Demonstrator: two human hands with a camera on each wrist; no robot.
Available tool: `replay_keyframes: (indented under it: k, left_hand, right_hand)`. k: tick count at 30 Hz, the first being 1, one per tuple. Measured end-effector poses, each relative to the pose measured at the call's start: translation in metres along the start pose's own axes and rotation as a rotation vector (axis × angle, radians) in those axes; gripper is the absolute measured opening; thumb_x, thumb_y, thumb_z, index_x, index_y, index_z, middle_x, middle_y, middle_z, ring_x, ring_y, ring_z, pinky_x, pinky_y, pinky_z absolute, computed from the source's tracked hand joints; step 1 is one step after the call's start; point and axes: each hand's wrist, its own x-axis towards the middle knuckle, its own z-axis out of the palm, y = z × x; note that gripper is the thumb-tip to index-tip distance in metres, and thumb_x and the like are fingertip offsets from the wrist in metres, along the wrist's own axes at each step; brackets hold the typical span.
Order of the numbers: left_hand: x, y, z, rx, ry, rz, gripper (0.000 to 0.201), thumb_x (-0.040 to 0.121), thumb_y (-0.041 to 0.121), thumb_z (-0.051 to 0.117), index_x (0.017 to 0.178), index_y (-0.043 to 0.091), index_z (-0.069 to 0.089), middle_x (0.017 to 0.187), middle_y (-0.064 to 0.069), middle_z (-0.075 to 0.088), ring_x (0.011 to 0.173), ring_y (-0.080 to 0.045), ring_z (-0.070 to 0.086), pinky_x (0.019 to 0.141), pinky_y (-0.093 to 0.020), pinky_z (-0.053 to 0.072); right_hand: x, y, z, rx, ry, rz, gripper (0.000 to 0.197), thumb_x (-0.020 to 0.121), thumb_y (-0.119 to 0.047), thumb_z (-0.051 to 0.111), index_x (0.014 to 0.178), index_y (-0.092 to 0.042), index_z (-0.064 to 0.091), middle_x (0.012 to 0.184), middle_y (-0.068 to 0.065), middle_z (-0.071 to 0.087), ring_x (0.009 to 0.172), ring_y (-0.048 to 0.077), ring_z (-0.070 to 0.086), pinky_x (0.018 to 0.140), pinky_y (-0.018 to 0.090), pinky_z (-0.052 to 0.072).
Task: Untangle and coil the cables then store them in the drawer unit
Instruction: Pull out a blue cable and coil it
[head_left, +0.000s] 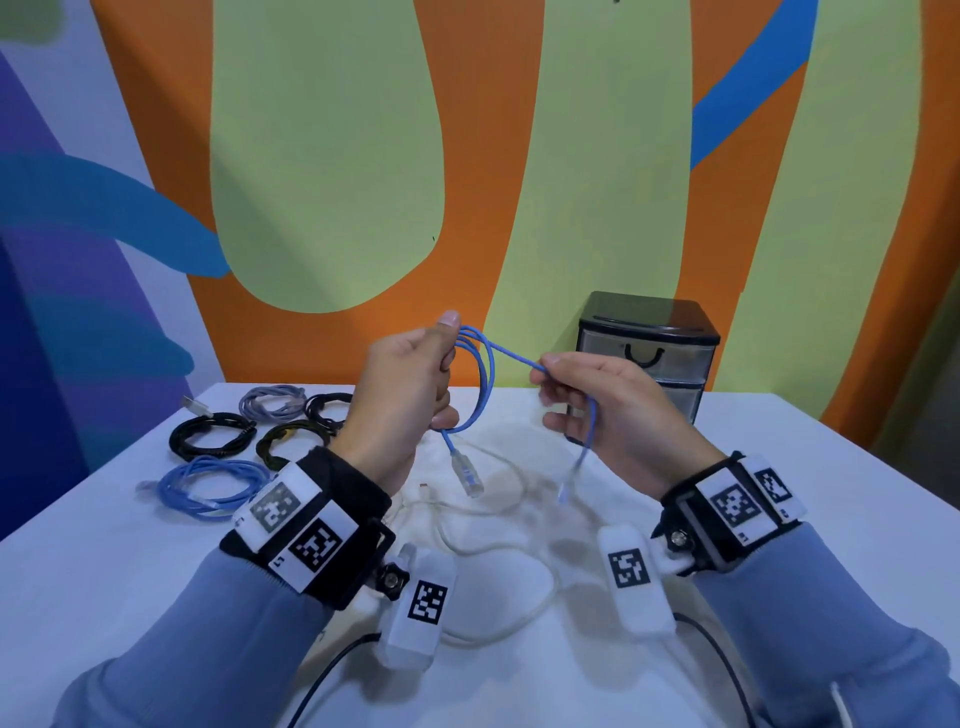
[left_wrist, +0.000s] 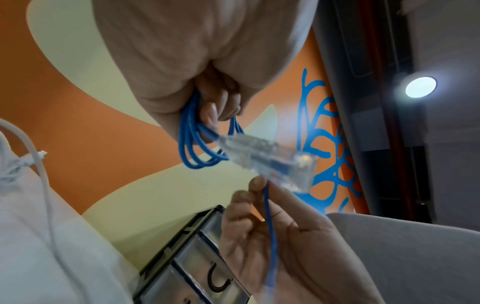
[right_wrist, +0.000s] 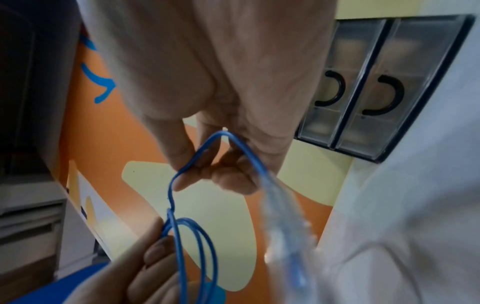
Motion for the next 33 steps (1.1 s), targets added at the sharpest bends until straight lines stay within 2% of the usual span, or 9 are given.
replay_keyframes:
  k: [3, 6, 12, 15, 19, 23, 27, 30, 33]
  left_hand:
    - [-0.001, -0.002, 0.002, 0.024, 0.004, 0.023, 0.043, 0.109, 0.039, 0.057, 0.075, 0.018, 0.043, 0.059, 0.005, 0.019, 0.047, -0.013, 0.015, 0.051, -0.03, 0.018]
    - [-0.003, -0.005, 0.005, 0.049, 0.002, 0.026, 0.043, 0.109, 0.039, 0.056, 0.074, 0.017, 0.044, 0.057, 0.008, 0.024, 0.046, -0.012, 0.019, 0.049, -0.028, 0.021]
    - [-0.004, -0.007, 0.007, 0.032, -0.024, -0.005, 0.043, 0.108, 0.041, 0.057, 0.076, 0.017, 0.043, 0.061, 0.002, 0.018, 0.047, -0.014, 0.016, 0.046, -0.026, 0.024]
    - [-0.007, -0.007, 0.011, 0.013, -0.062, -0.044, 0.043, 0.108, 0.04, 0.058, 0.075, 0.017, 0.044, 0.059, 0.004, 0.018, 0.046, -0.013, 0.016, 0.045, -0.025, 0.024]
    - [-0.01, -0.007, 0.016, 0.004, -0.115, -0.108, 0.042, 0.108, 0.039, 0.058, 0.075, 0.017, 0.044, 0.057, 0.007, 0.017, 0.045, -0.011, 0.016, 0.045, -0.025, 0.025]
    - [-0.013, -0.009, 0.019, 0.014, -0.169, -0.181, 0.042, 0.11, 0.037, 0.054, 0.074, 0.016, 0.046, 0.056, 0.006, 0.018, 0.043, -0.011, 0.016, 0.048, -0.025, 0.026]
    - [-0.015, -0.01, 0.023, 0.051, -0.225, -0.18, 0.041, 0.111, 0.036, 0.053, 0.076, 0.014, 0.051, 0.055, 0.006, 0.022, 0.043, -0.011, 0.018, 0.049, -0.026, 0.03]
    - [-0.014, -0.008, 0.022, 0.02, -0.238, -0.146, 0.04, 0.11, 0.035, 0.053, 0.077, 0.013, 0.053, 0.056, 0.005, 0.022, 0.044, -0.01, 0.018, 0.048, -0.025, 0.031]
    - [-0.012, -0.006, 0.018, -0.043, -0.211, -0.141, 0.039, 0.11, 0.034, 0.053, 0.078, 0.013, 0.051, 0.054, 0.005, 0.022, 0.041, -0.009, 0.02, 0.046, -0.023, 0.032]
  right_hand:
    - [-0.005, -0.001, 0.004, 0.037, -0.169, 0.04, 0.029, 0.091, -0.025, 0.064, 0.105, -0.001, 0.072, 0.128, 0.012, 0.073, 0.121, 0.021, 0.068, 0.099, 0.04, 0.057]
    - [-0.006, 0.004, 0.011, 0.021, -0.258, 0.027, 0.05, 0.099, -0.024, 0.059, 0.126, 0.018, 0.059, 0.138, 0.017, 0.067, 0.135, 0.026, 0.06, 0.111, 0.047, 0.051]
    - [-0.004, 0.012, 0.019, -0.007, -0.135, -0.051, 0.035, 0.091, -0.016, 0.071, 0.115, 0.01, 0.066, 0.12, 0.016, 0.076, 0.114, 0.028, 0.07, 0.108, 0.044, 0.054]
    - [-0.001, 0.017, 0.021, 0.051, -0.071, -0.065, 0.041, 0.08, -0.003, 0.083, 0.113, -0.009, 0.06, 0.096, 0.014, 0.075, 0.089, 0.027, 0.07, 0.093, 0.043, 0.059]
    - [0.0, 0.018, 0.019, -0.114, 0.029, -0.096, 0.04, 0.081, 0.007, 0.082, 0.115, -0.008, 0.068, 0.086, 0.011, 0.072, 0.075, 0.026, 0.066, 0.076, 0.037, 0.061]
    - [0.004, 0.024, 0.021, -0.331, 0.161, -0.123, 0.02, 0.079, 0.008, 0.077, 0.09, -0.008, 0.077, 0.078, 0.009, 0.063, 0.065, 0.027, 0.066, 0.078, 0.053, 0.065]
    - [0.003, 0.023, 0.021, -0.293, 0.141, -0.064, 0.017, 0.086, 0.01, 0.069, 0.088, -0.006, 0.073, 0.082, 0.007, 0.069, 0.065, 0.024, 0.063, 0.075, 0.05, 0.065]
    - [0.0, 0.02, 0.02, -0.069, 0.031, 0.034, 0.011, 0.095, 0.004, 0.068, 0.103, -0.004, 0.069, 0.087, 0.013, 0.068, 0.069, 0.023, 0.062, 0.074, 0.038, 0.062]
    - [0.002, 0.021, 0.017, 0.044, -0.027, 0.039, 0.021, 0.098, 0.001, 0.065, 0.119, 0.005, 0.064, 0.095, 0.015, 0.072, 0.08, 0.025, 0.067, 0.085, 0.037, 0.061]
